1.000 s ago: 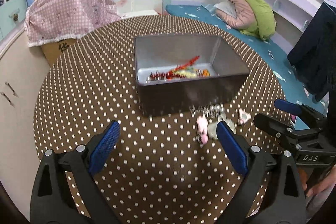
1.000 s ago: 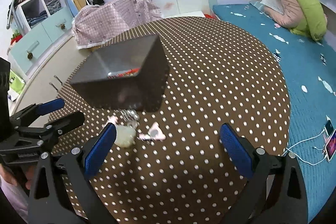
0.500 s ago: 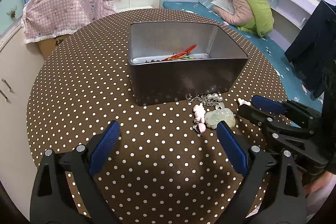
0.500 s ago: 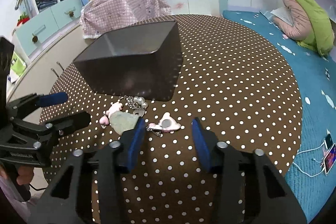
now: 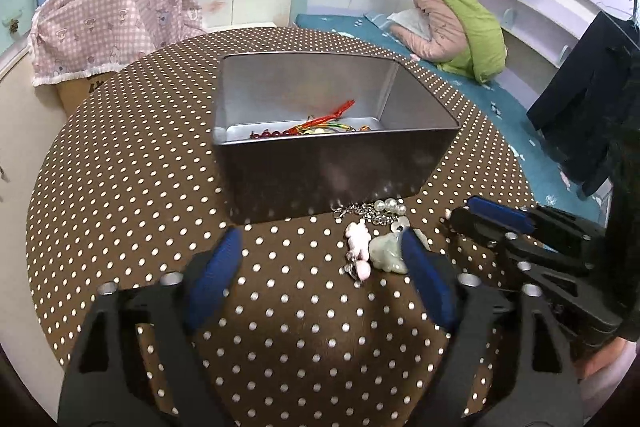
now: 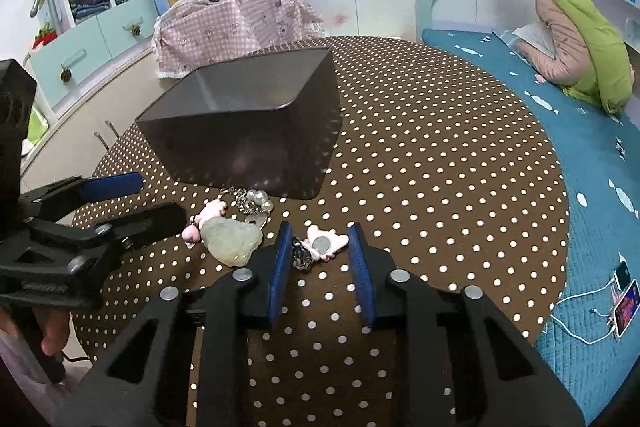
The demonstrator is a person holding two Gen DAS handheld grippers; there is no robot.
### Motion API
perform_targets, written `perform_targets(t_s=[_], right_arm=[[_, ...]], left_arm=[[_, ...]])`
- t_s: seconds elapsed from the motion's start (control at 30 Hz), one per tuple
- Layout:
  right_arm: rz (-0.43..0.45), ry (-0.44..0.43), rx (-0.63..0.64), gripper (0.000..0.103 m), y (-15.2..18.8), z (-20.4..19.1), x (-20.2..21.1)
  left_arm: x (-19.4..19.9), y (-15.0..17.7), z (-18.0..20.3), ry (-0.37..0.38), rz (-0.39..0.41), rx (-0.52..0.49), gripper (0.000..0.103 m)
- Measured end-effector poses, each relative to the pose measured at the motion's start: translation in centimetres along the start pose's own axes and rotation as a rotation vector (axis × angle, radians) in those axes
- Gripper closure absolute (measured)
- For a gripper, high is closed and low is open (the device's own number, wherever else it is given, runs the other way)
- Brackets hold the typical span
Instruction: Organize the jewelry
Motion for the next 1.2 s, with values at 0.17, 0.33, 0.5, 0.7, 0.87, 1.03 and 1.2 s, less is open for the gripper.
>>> perform_targets(t_s=[0.17, 0.33, 0.5, 0.7, 0.87, 1.03, 1.2], right_arm=[[-0.003, 0.006, -0.004, 0.081, 0.2, 0.7, 0.3], [-0.019, 0.026, 0.002, 0.082, 0.6, 0.7, 0.0], [-0.012, 0.031, 0.014, 0.082, 0.9, 0.6, 0.1], [-0.012, 0.041, 0.026, 0.090, 0.7, 0.6, -0.2], [-0.006, 0.032, 0.030, 0.090, 0.7, 0.7, -0.2], [-0.005, 0.028, 0.024, 0.090, 0.4, 0.6, 0.0], [0.018, 0.028, 0.034, 0.090, -0.3, 0.7, 0.7]], left_arm=[[-1.9, -0.4, 0.4, -0.034, -0.031, -0.005, 0.041], [-2.6, -0.4, 1.0, -0.083, -0.031, -0.052, 0.042], [-2.8, -0.1, 1.4, -0.116, -0.039, -0.098, 0.045], [-2.3, 0.2, 0.8, -0.119, -0.039, -0.104, 0.089], [-1.9, 0.3, 0.0, -0.075, -0.047, -0.070, 0.090], [-1.2, 0.3, 0.1, -0.062, -0.034, -0.068, 0.095], [0.1, 0.5, 0.7, -0.039, -0.005, -0.082, 0.096]])
Point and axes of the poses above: each gripper's, at about its wrist camera, not at the fingertips, and x roughly against the way its jaws point, z to its right, y to its underside, the point moved 2 cm from there along -x, roughly the way its jaws point, and after that the axes turned 12 degrees about x, right-handed, at the moved point
